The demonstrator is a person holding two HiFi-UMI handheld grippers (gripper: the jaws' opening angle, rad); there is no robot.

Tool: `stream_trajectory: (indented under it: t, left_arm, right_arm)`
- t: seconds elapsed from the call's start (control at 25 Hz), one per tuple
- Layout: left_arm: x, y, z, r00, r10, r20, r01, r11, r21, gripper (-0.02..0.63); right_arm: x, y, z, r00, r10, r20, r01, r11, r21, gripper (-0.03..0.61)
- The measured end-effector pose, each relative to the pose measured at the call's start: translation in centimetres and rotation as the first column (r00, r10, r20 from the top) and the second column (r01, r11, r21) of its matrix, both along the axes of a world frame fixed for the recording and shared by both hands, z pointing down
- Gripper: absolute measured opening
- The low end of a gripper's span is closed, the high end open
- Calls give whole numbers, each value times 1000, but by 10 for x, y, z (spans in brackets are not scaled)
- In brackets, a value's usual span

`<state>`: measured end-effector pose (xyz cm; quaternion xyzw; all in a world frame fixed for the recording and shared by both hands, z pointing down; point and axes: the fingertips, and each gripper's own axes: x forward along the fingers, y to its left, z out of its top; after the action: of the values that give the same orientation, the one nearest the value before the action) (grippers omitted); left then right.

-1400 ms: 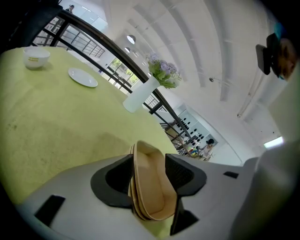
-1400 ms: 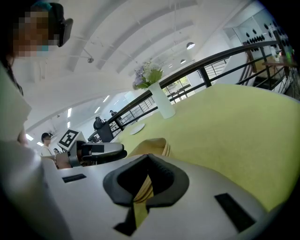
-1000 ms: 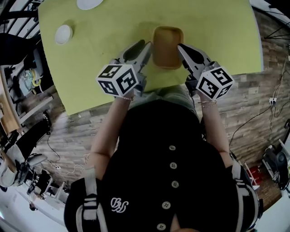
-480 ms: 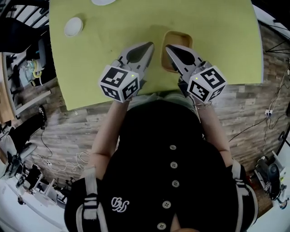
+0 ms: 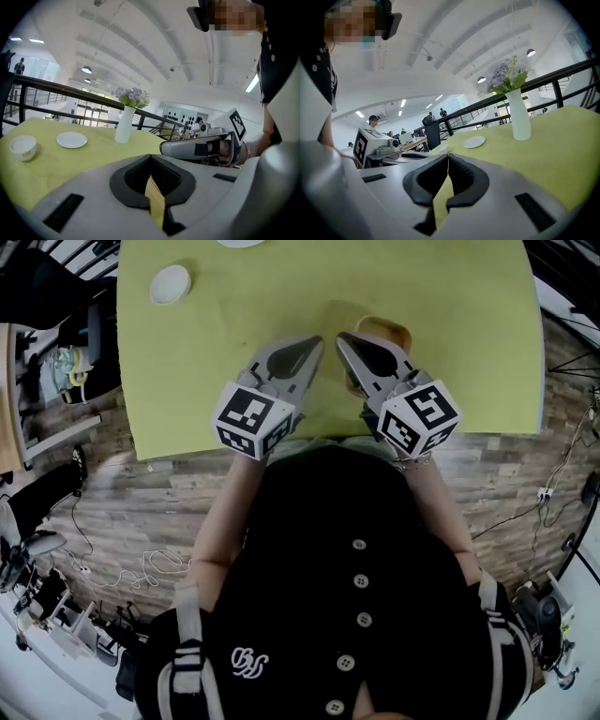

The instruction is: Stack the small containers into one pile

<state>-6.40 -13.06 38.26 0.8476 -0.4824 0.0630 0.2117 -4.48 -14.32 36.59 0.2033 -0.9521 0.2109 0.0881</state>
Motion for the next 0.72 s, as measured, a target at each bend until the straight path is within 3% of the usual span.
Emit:
stream_trajectory:
  t: [0.36, 0.72]
  left_arm:
    - [-18, 9, 15, 998, -42, 43, 45, 998, -50, 11]
    - [-17, 17, 29, 998, -13, 56, 19, 995, -94, 11]
  right_arm:
    - [-12, 6, 15, 997, -39, -73, 39, 999, 5, 24]
    - [-14, 21, 27, 989, -109, -104, 107, 994, -25, 12]
